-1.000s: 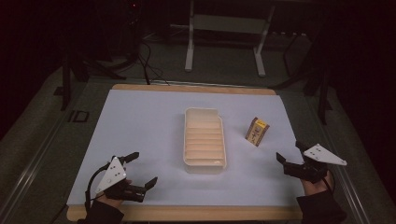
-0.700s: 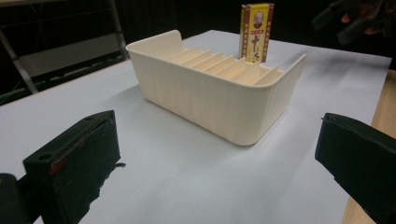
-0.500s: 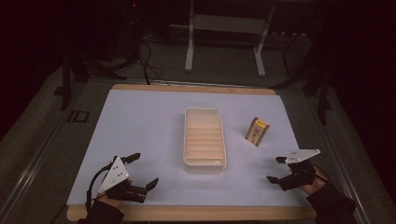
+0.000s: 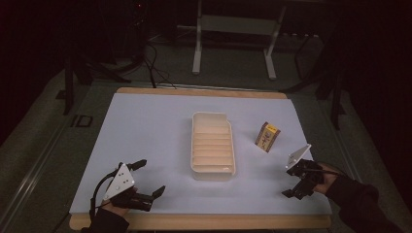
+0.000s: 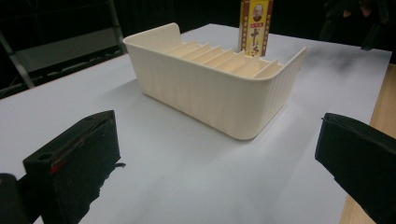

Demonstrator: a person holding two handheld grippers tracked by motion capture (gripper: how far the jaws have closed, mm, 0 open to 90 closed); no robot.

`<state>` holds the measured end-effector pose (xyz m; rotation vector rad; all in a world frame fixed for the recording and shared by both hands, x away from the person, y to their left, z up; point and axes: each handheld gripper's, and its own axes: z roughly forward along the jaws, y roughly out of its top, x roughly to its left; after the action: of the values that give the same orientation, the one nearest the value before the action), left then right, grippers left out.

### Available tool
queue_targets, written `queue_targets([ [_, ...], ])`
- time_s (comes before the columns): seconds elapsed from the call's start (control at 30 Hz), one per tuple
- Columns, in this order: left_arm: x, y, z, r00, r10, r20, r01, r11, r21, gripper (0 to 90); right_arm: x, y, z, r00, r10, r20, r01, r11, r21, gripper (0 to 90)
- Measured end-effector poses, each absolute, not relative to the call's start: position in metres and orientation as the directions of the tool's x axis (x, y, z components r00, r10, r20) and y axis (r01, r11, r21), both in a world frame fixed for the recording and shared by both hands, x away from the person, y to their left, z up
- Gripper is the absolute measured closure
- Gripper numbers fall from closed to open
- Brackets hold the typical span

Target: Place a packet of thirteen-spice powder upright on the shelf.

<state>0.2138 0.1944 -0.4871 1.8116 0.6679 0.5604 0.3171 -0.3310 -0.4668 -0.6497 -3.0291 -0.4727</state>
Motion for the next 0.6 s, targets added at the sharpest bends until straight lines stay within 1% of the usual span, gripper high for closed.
queue_targets([
  [0.03,0.214,0.194,-0.487,0.732,0.679,0.057,0.176,-0.269,0.947,0.0,0.317,-0.331,-0.467,-0.914,0.4,0.07,0.402,0.869,0.29,14.1],
  [0.07,0.214,0.194,-0.487,0.733,0.678,0.056,0.177,-0.269,0.947,0.0,0.318,-0.327,-0.462,-0.915,0.393,0.087,0.402,0.886,0.232,14.3],
  [0.1,0.214,0.194,-0.487,0.734,0.677,0.055,0.177,-0.269,0.947,0.0,0.319,-0.324,-0.46,-0.916,0.391,0.094,0.402,0.894,0.198,14.5],
  [0.13,0.214,0.194,-0.487,0.734,0.677,0.055,0.177,-0.269,0.947,0.0,0.319,-0.324,-0.46,-0.916,0.391,0.094,0.402,0.894,0.198,14.5],
  [0.17,0.214,0.194,-0.487,0.734,0.676,0.055,0.177,-0.269,0.947,0.0,0.32,-0.322,-0.458,-0.917,0.387,0.1,0.399,0.901,0.171,14.6],
  [0.2,0.214,0.194,-0.488,0.735,0.676,0.055,0.177,-0.269,0.947,0.0,0.32,-0.317,-0.454,-0.913,0.39,0.12,0.403,0.909,0.11,14.7],
  [0.23,0.214,0.194,-0.488,0.735,0.676,0.055,0.178,-0.27,0.946,0.0,0.32,-0.315,-0.453,-0.909,0.393,0.137,0.406,0.911,0.078,14.8],
  [0.27,0.214,0.194,-0.488,0.735,0.675,0.055,0.178,-0.27,0.946,0.0,0.32,-0.315,-0.453,-0.909,0.393,0.137,0.406,0.911,0.078,14.8],
  [0.3,0.214,0.194,-0.488,0.736,0.675,0.053,0.18,-0.271,0.946,0.0,0.32,-0.31,-0.452,-0.907,0.388,0.162,0.396,0.918,0.018,15.1],
  [0.4,0.214,0.193,-0.488,0.737,0.673,0.054,0.181,-0.274,0.945,0.0,0.32,-0.303,-0.452,-0.901,0.394,0.183,0.389,0.919,-0.063,15.1],
  [0.43,0.214,0.193,-0.488,0.737,0.673,0.054,0.181,-0.274,0.945,0.0,0.32,-0.303,-0.452,-0.901,0.394,0.183,0.389,0.919,-0.063,15.1],
  [0.47,0.214,0.193,-0.488,0.737,0.673,0.054,0.182,-0.274,0.944,0.0,0.321,-0.299,-0.453,-0.899,0.393,0.191,0.38,0.919,-0.104,15.1],
  [0.6,0.214,0.193,-0.488,0.739,0.671,0.054,0.183,-0.278,0.943,0.0,0.323,-0.294,-0.452,-0.894,0.397,0.21,0.372,0.916,-0.148,15.2],
])
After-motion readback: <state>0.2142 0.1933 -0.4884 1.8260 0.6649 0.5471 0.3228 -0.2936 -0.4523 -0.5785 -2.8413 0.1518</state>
